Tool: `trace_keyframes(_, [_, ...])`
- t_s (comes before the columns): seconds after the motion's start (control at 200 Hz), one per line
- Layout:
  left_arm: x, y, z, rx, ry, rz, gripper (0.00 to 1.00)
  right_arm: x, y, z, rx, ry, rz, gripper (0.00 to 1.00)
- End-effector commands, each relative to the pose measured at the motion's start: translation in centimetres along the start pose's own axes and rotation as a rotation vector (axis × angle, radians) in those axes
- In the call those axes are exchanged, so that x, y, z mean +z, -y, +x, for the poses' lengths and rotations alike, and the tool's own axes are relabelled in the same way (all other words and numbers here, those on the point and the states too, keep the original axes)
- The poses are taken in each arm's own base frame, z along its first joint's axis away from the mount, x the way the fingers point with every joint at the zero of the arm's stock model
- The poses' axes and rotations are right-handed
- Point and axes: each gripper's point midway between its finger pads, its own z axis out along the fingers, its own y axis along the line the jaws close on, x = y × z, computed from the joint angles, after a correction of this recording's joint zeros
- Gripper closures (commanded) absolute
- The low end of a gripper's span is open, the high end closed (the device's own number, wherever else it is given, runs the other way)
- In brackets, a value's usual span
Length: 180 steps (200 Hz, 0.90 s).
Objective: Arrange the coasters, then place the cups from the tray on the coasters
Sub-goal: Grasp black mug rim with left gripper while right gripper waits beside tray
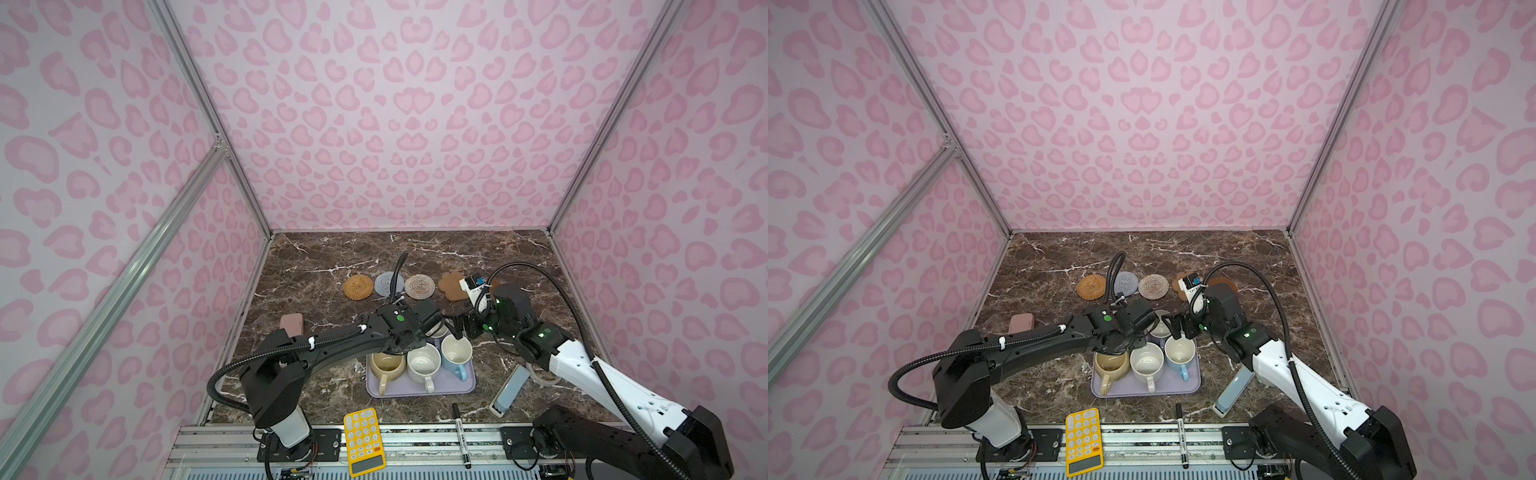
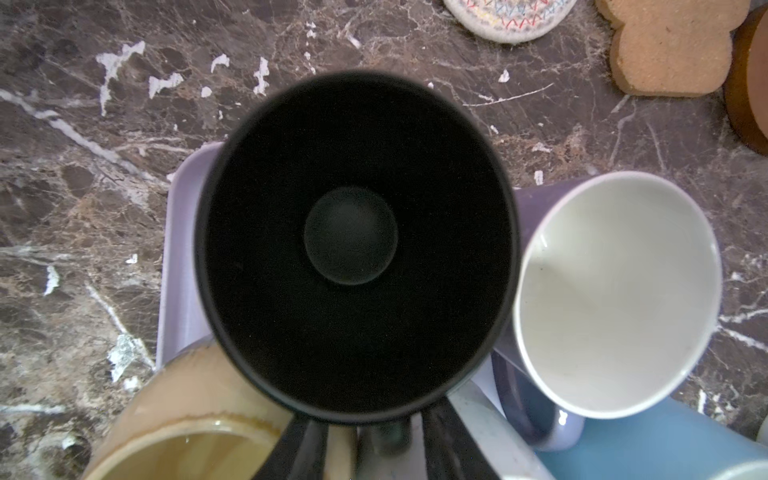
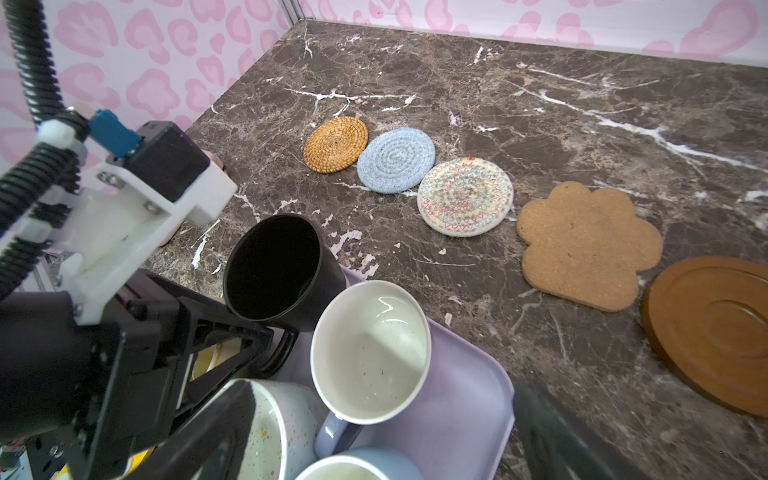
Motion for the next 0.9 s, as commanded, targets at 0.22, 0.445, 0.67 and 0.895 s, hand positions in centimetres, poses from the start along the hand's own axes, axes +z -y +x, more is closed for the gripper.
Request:
trace_keyframes(0.22, [1.0,-0.1,-0.3,0.007,0.018,-0.035,0.69,-0.2,0.7,-0.2,0.002,0.019,0.043,0.01])
trace_keyframes(0.445, [1.1,0.0,-0.4,0.01,0.022,-0.033,0.75,-0.7,1.0,-0.6,0.008,0.065,0.063,0.01])
trace_keyframes(0.67, [1.4,0.2,-0.2,0.015,0.016,-0.034,0.88,-1.1,1.1,-0.8,0.01,0.085,0.069,0.01])
trace_keyframes(0.895, [0.4,-0.6,-1.0,0.022,0.065,-0.045,1.0,-0.8,1.0,-0.8,0.014,0.081,0.06,0.01])
